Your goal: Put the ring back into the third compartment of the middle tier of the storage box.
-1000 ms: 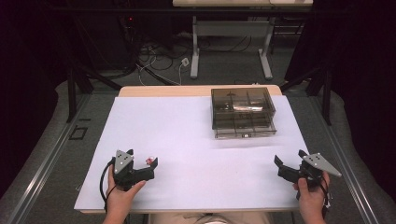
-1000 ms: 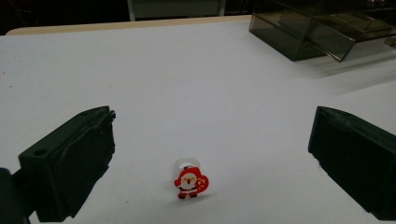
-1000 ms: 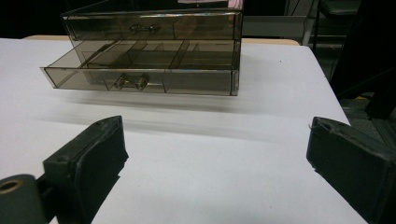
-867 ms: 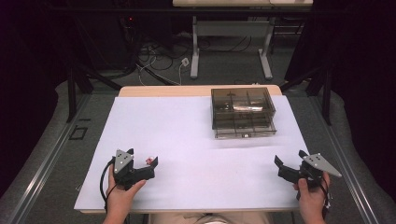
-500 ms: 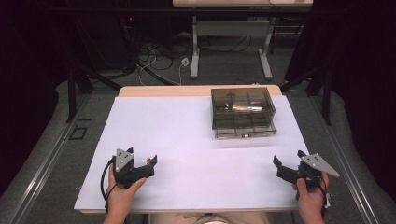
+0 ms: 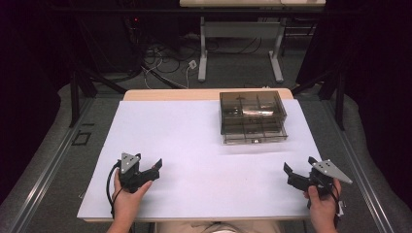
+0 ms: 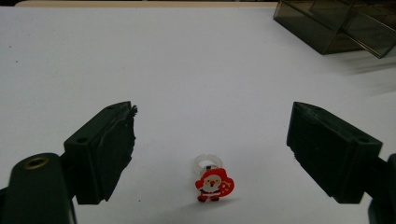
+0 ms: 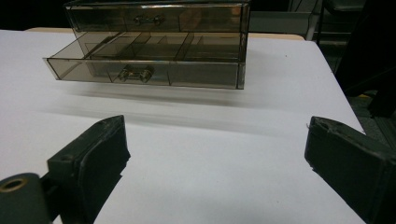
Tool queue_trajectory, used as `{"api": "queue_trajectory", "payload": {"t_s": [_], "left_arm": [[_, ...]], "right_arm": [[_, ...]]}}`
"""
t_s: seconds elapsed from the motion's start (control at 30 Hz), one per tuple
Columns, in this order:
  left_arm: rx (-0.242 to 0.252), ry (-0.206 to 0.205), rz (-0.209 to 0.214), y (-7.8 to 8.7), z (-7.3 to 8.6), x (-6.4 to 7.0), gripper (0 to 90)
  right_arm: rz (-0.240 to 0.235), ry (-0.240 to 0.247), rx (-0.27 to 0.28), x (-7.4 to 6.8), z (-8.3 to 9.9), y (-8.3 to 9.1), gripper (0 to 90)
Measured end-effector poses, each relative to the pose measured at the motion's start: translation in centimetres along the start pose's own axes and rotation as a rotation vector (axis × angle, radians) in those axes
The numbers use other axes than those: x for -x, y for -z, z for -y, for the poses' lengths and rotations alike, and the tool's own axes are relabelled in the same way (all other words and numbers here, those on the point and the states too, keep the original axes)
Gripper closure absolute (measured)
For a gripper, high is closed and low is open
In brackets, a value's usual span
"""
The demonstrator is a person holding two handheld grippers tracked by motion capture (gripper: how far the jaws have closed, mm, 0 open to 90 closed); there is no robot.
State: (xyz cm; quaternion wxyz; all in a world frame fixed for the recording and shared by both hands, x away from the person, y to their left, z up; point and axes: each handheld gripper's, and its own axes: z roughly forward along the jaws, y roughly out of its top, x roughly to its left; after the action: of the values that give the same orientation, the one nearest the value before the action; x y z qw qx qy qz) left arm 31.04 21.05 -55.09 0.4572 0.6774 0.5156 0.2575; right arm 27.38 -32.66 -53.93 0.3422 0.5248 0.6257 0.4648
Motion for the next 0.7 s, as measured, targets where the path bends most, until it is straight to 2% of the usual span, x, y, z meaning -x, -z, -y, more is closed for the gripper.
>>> {"api": "queue_trajectory", "payload": {"t_s": [0.27, 0.53, 0.7], "left_arm": [[-0.05, -0.001, 0.01, -0.41, 0.14, -0.09, 17.9], [-0.062, -0.007, 0.009, -0.83, 0.26, -0.09, 22.7], [-0.091, 0.004, 0.014, -0.96, 0.29, -0.04, 24.8]], "right_arm": [[-0.002, -0.005, -0.013, 0.15, 0.06, 0.04, 6.4], [-0.007, -0.013, -0.017, 0.32, 0.16, -0.06, 7.1], [-0.006, -0.013, -0.033, 0.36, 0.16, -0.01, 7.2]]}}
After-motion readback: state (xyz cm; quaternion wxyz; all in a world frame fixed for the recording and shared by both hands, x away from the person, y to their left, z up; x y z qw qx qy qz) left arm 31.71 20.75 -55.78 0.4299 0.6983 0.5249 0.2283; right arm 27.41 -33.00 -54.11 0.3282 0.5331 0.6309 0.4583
